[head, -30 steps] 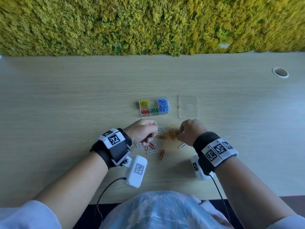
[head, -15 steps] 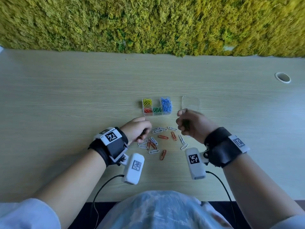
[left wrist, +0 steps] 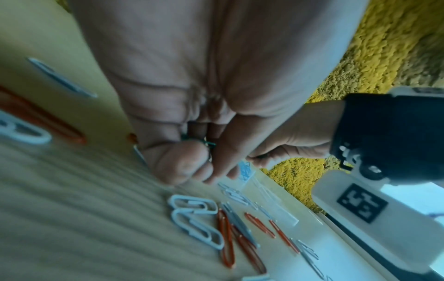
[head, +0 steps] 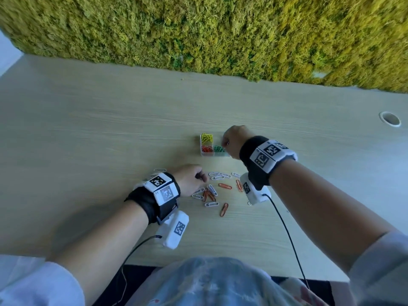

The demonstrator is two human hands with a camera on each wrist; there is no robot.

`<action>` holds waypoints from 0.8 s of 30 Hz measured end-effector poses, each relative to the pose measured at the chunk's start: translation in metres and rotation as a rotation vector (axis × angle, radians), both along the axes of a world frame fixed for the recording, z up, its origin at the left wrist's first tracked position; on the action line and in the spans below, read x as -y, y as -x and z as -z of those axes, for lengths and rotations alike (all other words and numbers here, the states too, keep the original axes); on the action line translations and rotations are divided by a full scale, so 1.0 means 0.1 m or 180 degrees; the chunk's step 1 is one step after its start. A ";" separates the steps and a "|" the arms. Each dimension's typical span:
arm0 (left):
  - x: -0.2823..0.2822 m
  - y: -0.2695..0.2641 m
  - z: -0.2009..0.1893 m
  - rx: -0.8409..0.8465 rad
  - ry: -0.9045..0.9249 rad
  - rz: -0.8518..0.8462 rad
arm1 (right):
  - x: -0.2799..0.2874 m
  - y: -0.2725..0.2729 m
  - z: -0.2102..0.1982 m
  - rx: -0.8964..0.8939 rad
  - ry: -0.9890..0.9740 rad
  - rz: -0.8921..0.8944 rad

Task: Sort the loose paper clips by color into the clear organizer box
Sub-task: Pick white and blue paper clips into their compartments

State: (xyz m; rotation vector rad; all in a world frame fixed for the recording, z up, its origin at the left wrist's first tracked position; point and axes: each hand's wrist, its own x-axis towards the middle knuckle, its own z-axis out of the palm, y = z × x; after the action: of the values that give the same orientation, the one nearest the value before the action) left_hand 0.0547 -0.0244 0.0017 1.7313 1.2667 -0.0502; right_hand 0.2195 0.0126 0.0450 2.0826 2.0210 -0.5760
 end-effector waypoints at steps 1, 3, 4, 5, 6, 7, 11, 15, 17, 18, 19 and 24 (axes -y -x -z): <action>-0.01 0.01 0.00 -0.0010 -0.0061 0.0005 | -0.03 0.03 0.00 -0.0055 -0.0033 0.0056; -0.04 0.02 -0.02 -0.0016 -0.0179 0.0013 | -0.08 0.09 -0.01 -0.0071 -0.0075 0.0093; -0.05 0.03 -0.03 -0.0027 -0.0266 0.0029 | -0.10 0.12 -0.02 -0.0025 -0.0126 0.0073; -0.05 0.03 -0.05 -0.0035 -0.0344 0.0035 | -0.10 0.14 -0.03 -0.0004 -0.0201 0.0058; -0.06 0.04 -0.07 -0.0023 -0.0407 0.0021 | -0.10 0.15 -0.03 -0.0033 -0.0267 0.0064; -0.07 0.04 -0.08 -0.0003 -0.0451 -0.0011 | -0.11 0.13 -0.01 -0.0088 -0.0294 0.0098; -0.12 -0.01 -0.10 -0.0011 -0.0634 -0.0079 | -0.06 -0.01 0.00 -0.0407 -0.0443 0.0417; -0.18 -0.17 -0.11 -0.0166 -0.0953 0.0055 | 0.11 -0.20 0.08 -0.0599 -0.0548 0.0613; -0.24 -0.28 -0.14 -0.0238 -0.1054 0.0062 | 0.21 -0.29 0.14 -0.0730 -0.0481 0.0762; -0.27 -0.34 -0.15 -0.0287 -0.1129 0.0078 | 0.26 -0.32 0.16 -0.0812 -0.0447 0.0818; -0.31 -0.39 -0.18 -0.0335 -0.1217 0.0102 | 0.31 -0.35 0.17 -0.0878 -0.0440 0.0859; -0.47 -0.63 -0.28 -0.0471 -0.1566 0.0060 | 0.47 -0.47 0.19 -0.1006 -0.0533 0.1036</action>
State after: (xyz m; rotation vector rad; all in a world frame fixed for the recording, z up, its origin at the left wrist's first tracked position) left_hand 0.1173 0.0229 0.0293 2.1906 1.4557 0.1360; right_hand 0.2660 -0.0339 0.0256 2.5905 1.9508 -0.8652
